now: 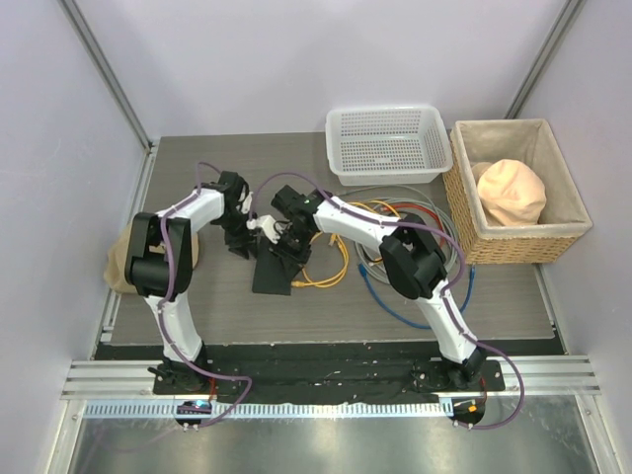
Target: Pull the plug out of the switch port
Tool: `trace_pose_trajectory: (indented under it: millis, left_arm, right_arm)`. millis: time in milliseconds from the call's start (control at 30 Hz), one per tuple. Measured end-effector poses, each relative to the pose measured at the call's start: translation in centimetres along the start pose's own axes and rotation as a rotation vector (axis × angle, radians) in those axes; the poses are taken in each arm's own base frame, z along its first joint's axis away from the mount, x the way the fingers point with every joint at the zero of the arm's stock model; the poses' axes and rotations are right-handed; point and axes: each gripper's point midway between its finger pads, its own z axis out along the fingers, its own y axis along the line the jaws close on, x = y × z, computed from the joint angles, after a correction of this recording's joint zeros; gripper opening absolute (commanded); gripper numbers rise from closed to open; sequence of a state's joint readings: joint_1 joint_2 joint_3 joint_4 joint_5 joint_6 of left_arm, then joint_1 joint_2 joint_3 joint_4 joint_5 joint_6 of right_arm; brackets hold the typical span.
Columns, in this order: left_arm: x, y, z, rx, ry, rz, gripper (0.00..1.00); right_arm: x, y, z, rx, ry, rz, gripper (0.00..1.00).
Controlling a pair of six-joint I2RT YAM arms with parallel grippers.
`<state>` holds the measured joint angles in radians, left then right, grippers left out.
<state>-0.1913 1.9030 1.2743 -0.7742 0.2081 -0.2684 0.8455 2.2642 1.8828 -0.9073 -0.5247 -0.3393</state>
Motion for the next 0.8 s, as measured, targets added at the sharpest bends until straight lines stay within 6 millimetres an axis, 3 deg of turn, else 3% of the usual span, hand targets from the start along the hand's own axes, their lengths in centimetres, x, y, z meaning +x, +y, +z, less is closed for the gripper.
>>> trace_pose_trajectory:
  millis: [100,167,333,467,600,800]
  left_arm:
    - [-0.3,0.0,-0.1,0.014,0.006,-0.008,0.36]
    - [0.2,0.3,-0.3,0.023,0.025,-0.021,0.40]
    - [1.1,1.8,-2.6,0.048,-0.004,-0.065,0.43]
    - [1.5,-0.1,-5.2,0.163,-0.122,-0.054,0.46]
    - [2.3,-2.6,-5.4,0.274,-0.146,-0.058,0.49]
    - [4.7,-2.6,-2.8,0.287,-0.056,-0.097,0.49]
  right_arm:
    - [0.0,-1.1,-0.8,0.029,-0.012,0.010,0.18]
    - [-0.3,-1.7,-1.8,0.041,-0.033,0.020,0.29]
    - [-1.4,-3.2,-6.5,0.035,-0.153,0.061,0.41]
    - [-2.0,-3.8,-8.9,-0.032,-0.236,0.110,0.45]
    - [-1.9,-4.1,-7.5,-0.130,-0.241,0.147,0.51]
    - [0.4,-3.1,-4.1,-0.280,-0.167,0.219,0.62]
